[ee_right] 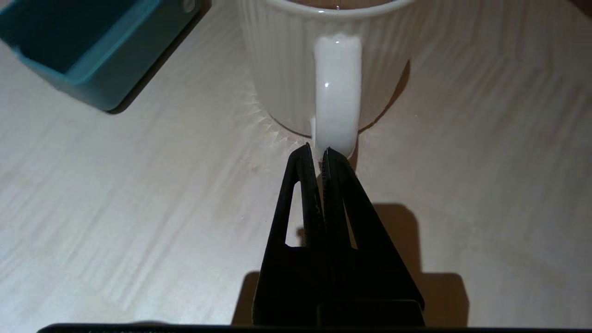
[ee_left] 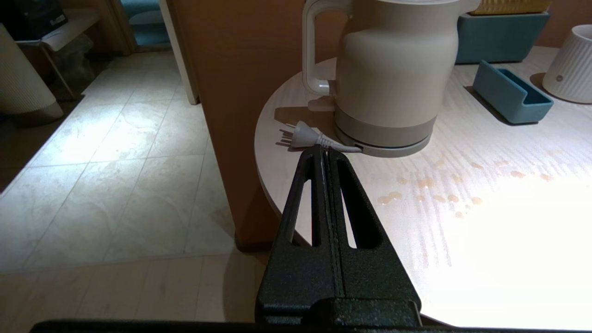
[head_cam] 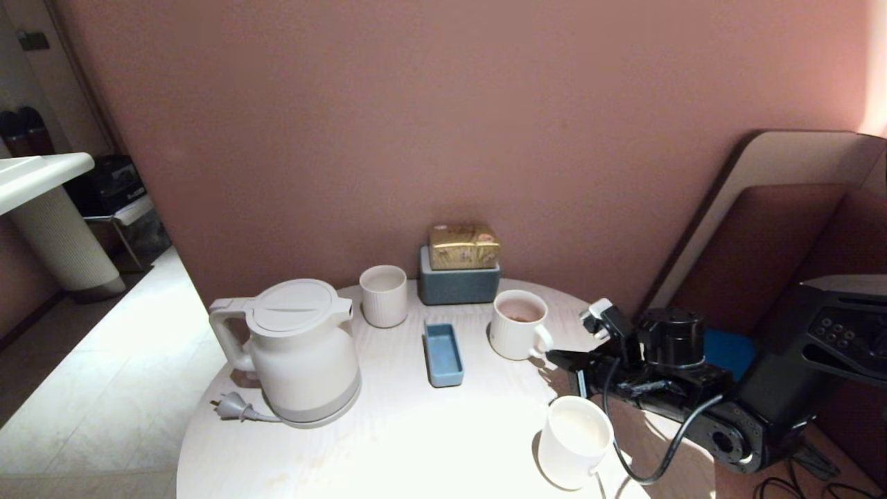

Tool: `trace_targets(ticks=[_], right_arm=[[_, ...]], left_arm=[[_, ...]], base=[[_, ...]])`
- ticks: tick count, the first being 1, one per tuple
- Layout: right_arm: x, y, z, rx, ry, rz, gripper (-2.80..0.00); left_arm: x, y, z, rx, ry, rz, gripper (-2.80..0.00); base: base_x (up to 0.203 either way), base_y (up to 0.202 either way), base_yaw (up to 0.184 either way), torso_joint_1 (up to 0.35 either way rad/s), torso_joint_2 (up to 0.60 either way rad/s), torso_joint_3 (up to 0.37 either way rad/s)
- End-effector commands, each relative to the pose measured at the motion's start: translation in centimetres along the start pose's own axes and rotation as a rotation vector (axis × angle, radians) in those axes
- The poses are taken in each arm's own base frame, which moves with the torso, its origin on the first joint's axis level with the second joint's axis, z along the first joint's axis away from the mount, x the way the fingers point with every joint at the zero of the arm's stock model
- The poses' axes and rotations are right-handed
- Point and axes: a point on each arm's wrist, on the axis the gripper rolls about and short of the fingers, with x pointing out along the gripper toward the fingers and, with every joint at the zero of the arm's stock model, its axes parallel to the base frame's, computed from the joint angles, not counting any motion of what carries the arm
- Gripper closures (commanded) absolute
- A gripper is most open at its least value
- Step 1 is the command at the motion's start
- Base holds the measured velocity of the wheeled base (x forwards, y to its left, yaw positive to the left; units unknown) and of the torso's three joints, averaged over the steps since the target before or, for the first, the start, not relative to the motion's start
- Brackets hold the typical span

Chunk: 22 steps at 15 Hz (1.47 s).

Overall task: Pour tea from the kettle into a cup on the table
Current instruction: Pick up the cup

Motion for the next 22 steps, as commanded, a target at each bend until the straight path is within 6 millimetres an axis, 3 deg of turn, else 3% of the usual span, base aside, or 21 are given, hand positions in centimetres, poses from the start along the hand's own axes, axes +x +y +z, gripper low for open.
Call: trace_targets(ticks=[1, 16, 19, 22], right_arm=[[0.6, -0.3, 0.3, -0.004, -0.017, -0.036, 0.00], [1.9, -3.3, 0.8, 0.069, -0.050, -0.206, 0.00], [1.4, -3.2, 1.1, 0.070, -0.054, -0.211, 0.00], [-0.8, -3.2, 2.3, 0.122, -0.057, -0.231, 0.00]], left_arm=[[0.0, 0.0, 0.0, 0.000, 0.002, 0.000, 0.00], [0.0, 0.0, 0.0, 0.000, 0.000, 0.000, 0.00], [0.0, 0.0, 0.0, 0.000, 0.000, 0.000, 0.00], [0.0, 0.0, 0.0, 0.000, 0.000, 0.000, 0.00]], base=[[0.000, 0.000, 0.000, 0.000, 0.00, 0.000], [0.000, 0.000, 0.000, 0.000, 0.00, 0.000], [0.000, 0.000, 0.000, 0.000, 0.00, 0.000], [0.000, 0.000, 0.000, 0.000, 0.00, 0.000]])
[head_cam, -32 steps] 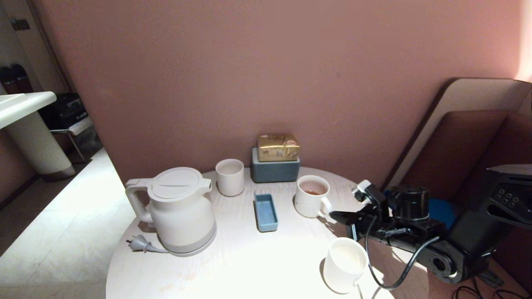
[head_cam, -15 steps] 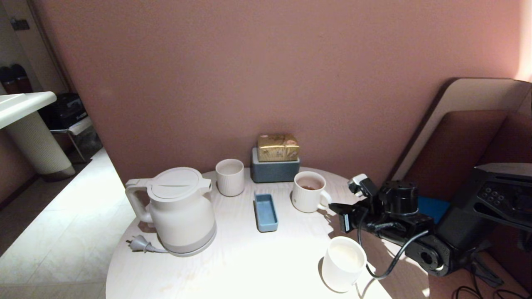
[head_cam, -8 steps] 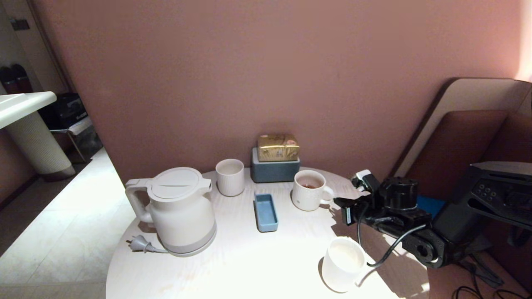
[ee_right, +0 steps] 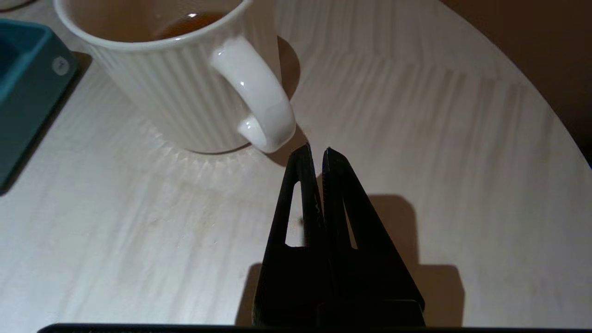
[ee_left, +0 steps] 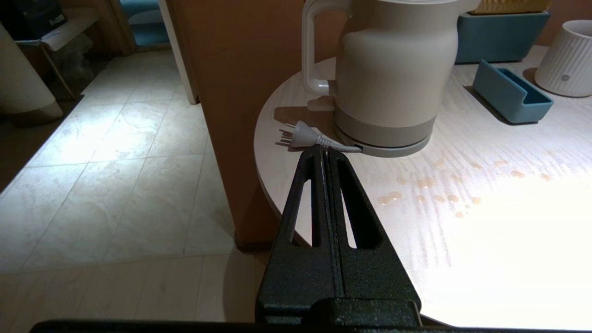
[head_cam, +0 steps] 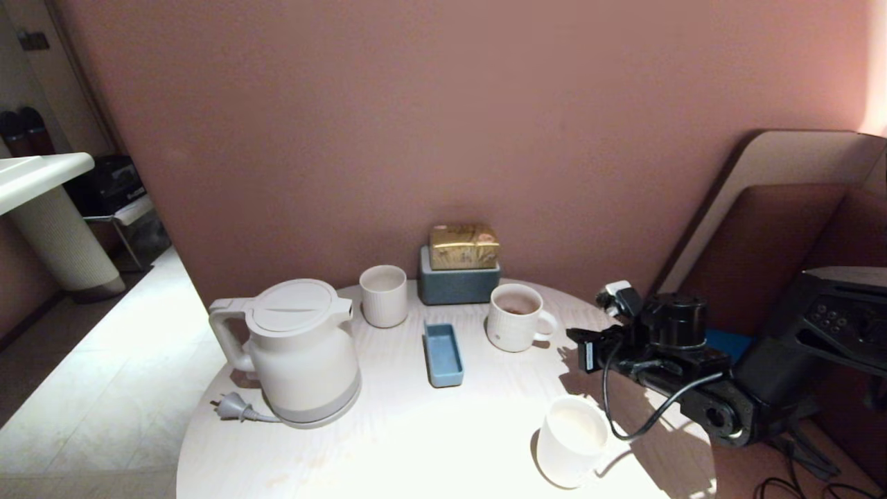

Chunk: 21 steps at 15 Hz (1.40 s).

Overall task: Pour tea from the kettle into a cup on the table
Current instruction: Pick up the cup

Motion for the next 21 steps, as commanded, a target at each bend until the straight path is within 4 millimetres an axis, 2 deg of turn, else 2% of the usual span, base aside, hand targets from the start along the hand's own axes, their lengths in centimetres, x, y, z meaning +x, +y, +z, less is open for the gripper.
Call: trace_targets(ticks=[1, 3, 5, 7, 10, 14, 21], right_arm=[[-2.4, -0.6, 2.2, 0.035, -0.015, -0.050, 0.00], [-3.6, -1.4, 2.6, 0.095, 0.057, -0.229, 0.00], [-3.8, -1.6, 2.5, 0.131, 0.068, -0.314, 0.00], [-3.8, -1.5, 2.0, 0.123, 0.089, -0.320, 0.00], [-3.5, -1.1, 2.3, 0.112, 0.081, -0.309, 0.00], [-3.1, 0.5, 2.4, 0.093, 0.081, -0.262, 0.00], [-3.4, 0.4, 2.4, 0.089, 0.078, -0.296, 0.00]], left_arm=[[0.0, 0.0, 0.0, 0.000, 0.002, 0.000, 0.00], [0.0, 0.0, 0.0, 0.000, 0.001, 0.000, 0.00], [0.0, 0.0, 0.0, 0.000, 0.000, 0.000, 0.00], [0.0, 0.0, 0.0, 0.000, 0.001, 0.000, 0.00], [0.0, 0.0, 0.0, 0.000, 0.002, 0.000, 0.00], [0.0, 0.0, 0.0, 0.000, 0.001, 0.000, 0.00], [0.0, 0.0, 0.0, 0.000, 0.002, 0.000, 0.00]], base=[[0.000, 0.000, 0.000, 0.000, 0.00, 0.000], [0.000, 0.000, 0.000, 0.000, 0.00, 0.000], [0.000, 0.000, 0.000, 0.000, 0.00, 0.000], [0.000, 0.000, 0.000, 0.000, 0.00, 0.000], [0.000, 0.000, 0.000, 0.000, 0.00, 0.000], [0.000, 0.000, 0.000, 0.000, 0.00, 0.000], [0.000, 0.000, 0.000, 0.000, 0.00, 0.000]])
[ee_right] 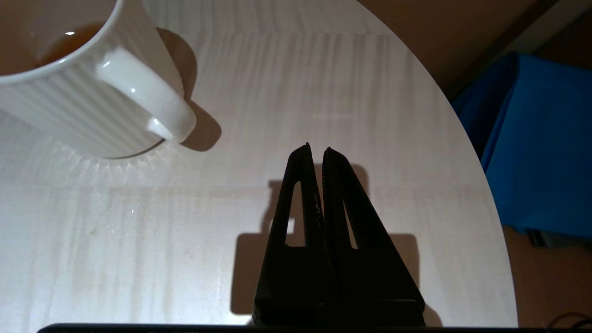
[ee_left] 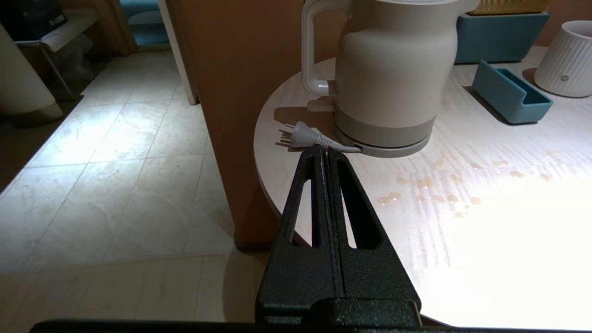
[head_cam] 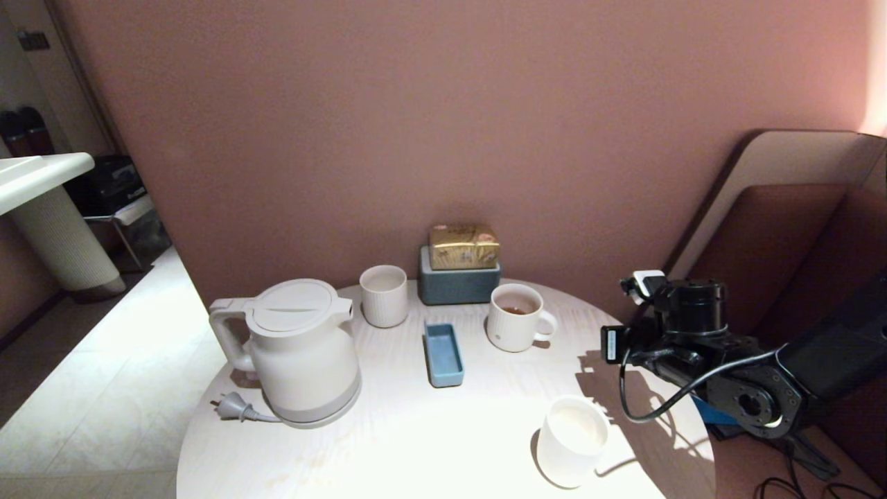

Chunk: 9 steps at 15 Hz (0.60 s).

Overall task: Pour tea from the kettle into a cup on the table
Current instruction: Pick up the cup

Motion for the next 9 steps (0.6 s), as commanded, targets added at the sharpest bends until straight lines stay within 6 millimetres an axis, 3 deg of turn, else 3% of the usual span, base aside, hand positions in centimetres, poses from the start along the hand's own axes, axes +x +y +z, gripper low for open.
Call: trace_targets(ticks=[1, 2, 9], right_arm=[[-0.3, -0.1, 0.1, -0.019, -0.009, -0.001, 0.00], [-0.3, 0.0, 0.2, -0.020, -0.009, 0.001, -2.80], [0.2, 1.0, -0.8, -0.034, 0.025, 0.024, -2.80]], left_arm=[[0.0, 0.0, 0.0, 0.000, 0.002, 0.000, 0.00], [0.0, 0.0, 0.0, 0.000, 0.001, 0.000, 0.00], [0.0, 0.0, 0.0, 0.000, 0.002, 0.000, 0.00]], base=[[0.000, 0.000, 0.000, 0.000, 0.00, 0.000], [0.000, 0.000, 0.000, 0.000, 0.00, 0.000], [0.000, 0.000, 0.000, 0.000, 0.00, 0.000]])
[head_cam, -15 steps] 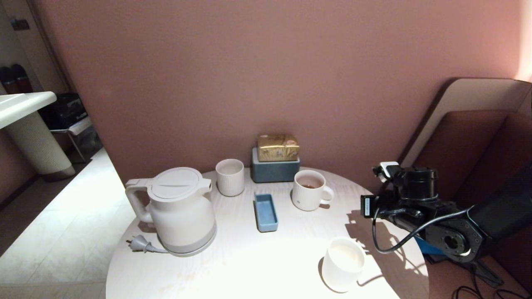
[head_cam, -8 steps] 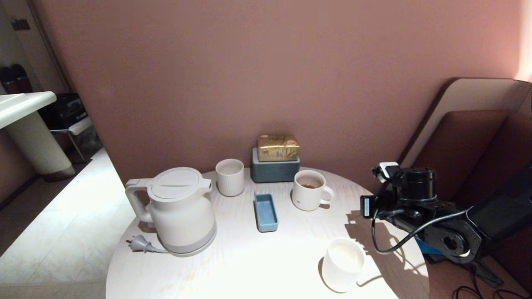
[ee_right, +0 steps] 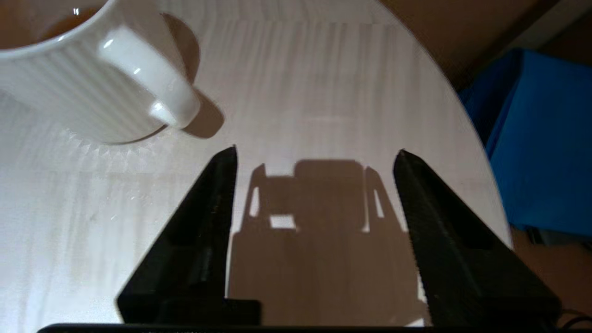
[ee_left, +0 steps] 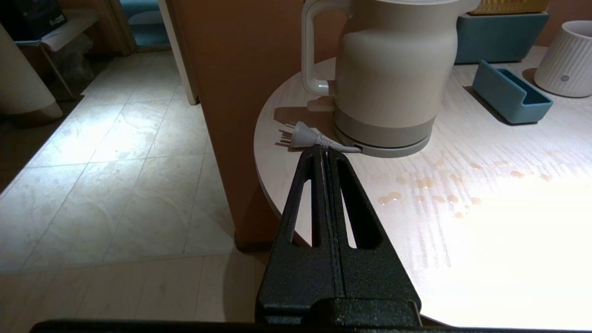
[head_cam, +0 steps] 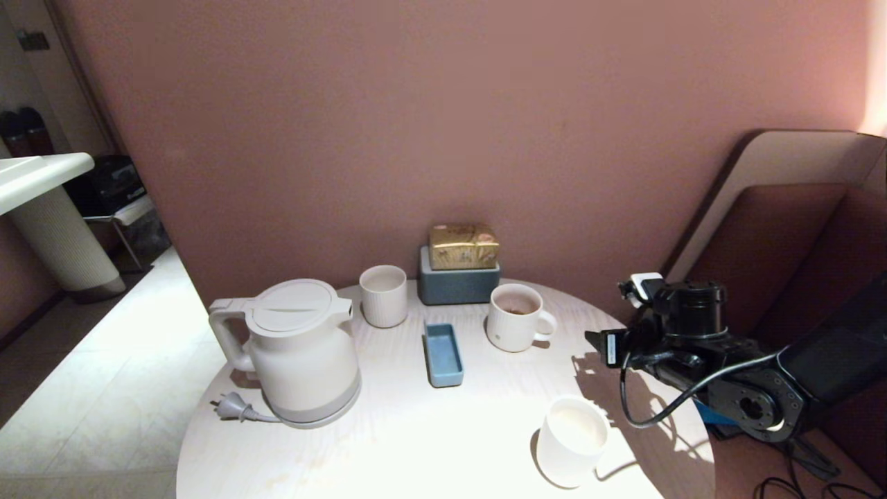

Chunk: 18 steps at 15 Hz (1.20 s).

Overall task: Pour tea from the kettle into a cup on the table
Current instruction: Pick up the cup

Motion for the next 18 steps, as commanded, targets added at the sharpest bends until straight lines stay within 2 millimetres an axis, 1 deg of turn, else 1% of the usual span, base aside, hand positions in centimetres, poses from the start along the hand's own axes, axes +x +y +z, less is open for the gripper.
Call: trace_targets(ticks=[1, 3, 4, 6, 9, 12, 16, 18], right_arm=[[0.9, 1.0, -0.9, -0.016, 0.028, 0.018, -2.80], [2.1, 1.8, -1.7, -0.029, 0.052, 0.032, -2.80], [2.7, 2.2, -1.7, -0.033, 0.049, 0.040, -2.80], [3.3, 2.8, -1.3, -0.036, 0.033, 0.050, -2.80], [4.1, 3.0, -0.9, -0.032, 0.014, 0.049, -2.80], [5.5, 2.3, -0.4, -0.017, -0.006, 0.025, -2.80], [5.9, 1.0, 0.2, 0.000, -0.020, -0.008, -2.80], [6.0, 0.8, 0.3, 0.005, -0.027, -0.007, -2.80]], left_arm=[[0.0, 0.0, 0.0, 0.000, 0.000, 0.000, 0.00], [0.0, 0.0, 0.0, 0.000, 0.000, 0.000, 0.00], [0.0, 0.0, 0.0, 0.000, 0.000, 0.000, 0.00], [0.0, 0.0, 0.0, 0.000, 0.000, 0.000, 0.00], [0.0, 0.0, 0.0, 0.000, 0.000, 0.000, 0.00], [0.0, 0.0, 0.0, 0.000, 0.000, 0.000, 0.00], [0.0, 0.0, 0.0, 0.000, 0.000, 0.000, 0.00], [0.0, 0.0, 0.0, 0.000, 0.000, 0.000, 0.00]], base=[[0.000, 0.000, 0.000, 0.000, 0.00, 0.000], [0.000, 0.000, 0.000, 0.000, 0.00, 0.000], [0.000, 0.000, 0.000, 0.000, 0.00, 0.000], [0.000, 0.000, 0.000, 0.000, 0.00, 0.000], [0.000, 0.000, 0.000, 0.000, 0.00, 0.000], [0.000, 0.000, 0.000, 0.000, 0.00, 0.000], [0.000, 0.000, 0.000, 0.000, 0.00, 0.000], [0.000, 0.000, 0.000, 0.000, 0.00, 0.000]])
